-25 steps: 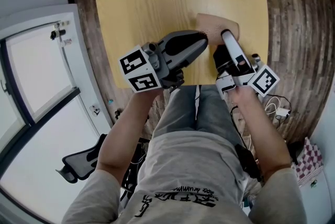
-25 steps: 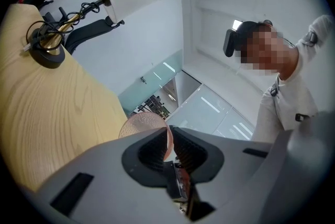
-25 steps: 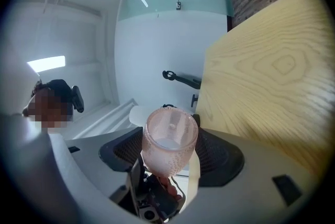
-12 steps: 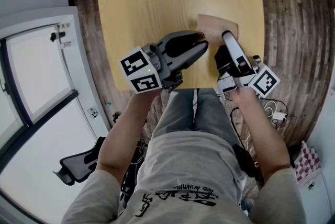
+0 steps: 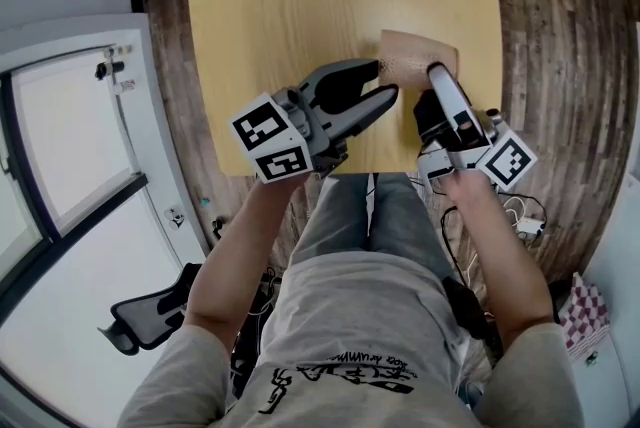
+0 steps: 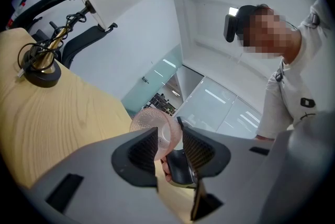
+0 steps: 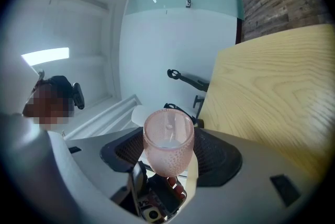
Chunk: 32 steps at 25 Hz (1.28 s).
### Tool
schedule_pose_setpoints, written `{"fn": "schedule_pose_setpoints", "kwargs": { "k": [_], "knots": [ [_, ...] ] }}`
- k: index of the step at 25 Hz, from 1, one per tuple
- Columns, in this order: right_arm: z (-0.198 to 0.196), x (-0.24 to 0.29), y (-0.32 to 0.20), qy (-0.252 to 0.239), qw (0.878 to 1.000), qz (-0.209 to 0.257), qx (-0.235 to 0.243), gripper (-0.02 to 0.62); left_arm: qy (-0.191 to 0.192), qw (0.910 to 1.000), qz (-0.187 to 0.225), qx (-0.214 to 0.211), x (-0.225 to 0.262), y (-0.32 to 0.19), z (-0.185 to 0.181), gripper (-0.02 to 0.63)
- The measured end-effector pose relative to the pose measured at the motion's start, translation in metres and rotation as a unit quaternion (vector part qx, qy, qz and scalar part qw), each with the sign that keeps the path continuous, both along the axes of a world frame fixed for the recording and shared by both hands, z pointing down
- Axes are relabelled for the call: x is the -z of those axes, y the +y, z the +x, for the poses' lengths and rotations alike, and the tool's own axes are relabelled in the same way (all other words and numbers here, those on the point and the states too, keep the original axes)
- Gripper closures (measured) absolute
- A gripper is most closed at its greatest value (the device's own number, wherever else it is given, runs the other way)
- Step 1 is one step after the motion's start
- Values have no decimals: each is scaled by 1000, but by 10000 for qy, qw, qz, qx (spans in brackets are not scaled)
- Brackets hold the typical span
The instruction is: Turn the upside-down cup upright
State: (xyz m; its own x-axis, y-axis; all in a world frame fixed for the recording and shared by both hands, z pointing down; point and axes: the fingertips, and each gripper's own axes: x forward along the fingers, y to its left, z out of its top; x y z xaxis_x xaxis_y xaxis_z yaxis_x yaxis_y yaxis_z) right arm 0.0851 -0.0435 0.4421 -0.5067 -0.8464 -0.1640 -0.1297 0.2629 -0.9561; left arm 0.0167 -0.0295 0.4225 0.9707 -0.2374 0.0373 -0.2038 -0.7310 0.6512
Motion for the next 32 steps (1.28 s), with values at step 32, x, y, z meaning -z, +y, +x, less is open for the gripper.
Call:
{"fn": "schedule_pose_setpoints", "kwargs": {
  "k": [32],
  "knots": [
    [-19,-9,2,4050,9080,679,827,288,-1786,9814,705,4,-54,3,0,417]
  ]
}}
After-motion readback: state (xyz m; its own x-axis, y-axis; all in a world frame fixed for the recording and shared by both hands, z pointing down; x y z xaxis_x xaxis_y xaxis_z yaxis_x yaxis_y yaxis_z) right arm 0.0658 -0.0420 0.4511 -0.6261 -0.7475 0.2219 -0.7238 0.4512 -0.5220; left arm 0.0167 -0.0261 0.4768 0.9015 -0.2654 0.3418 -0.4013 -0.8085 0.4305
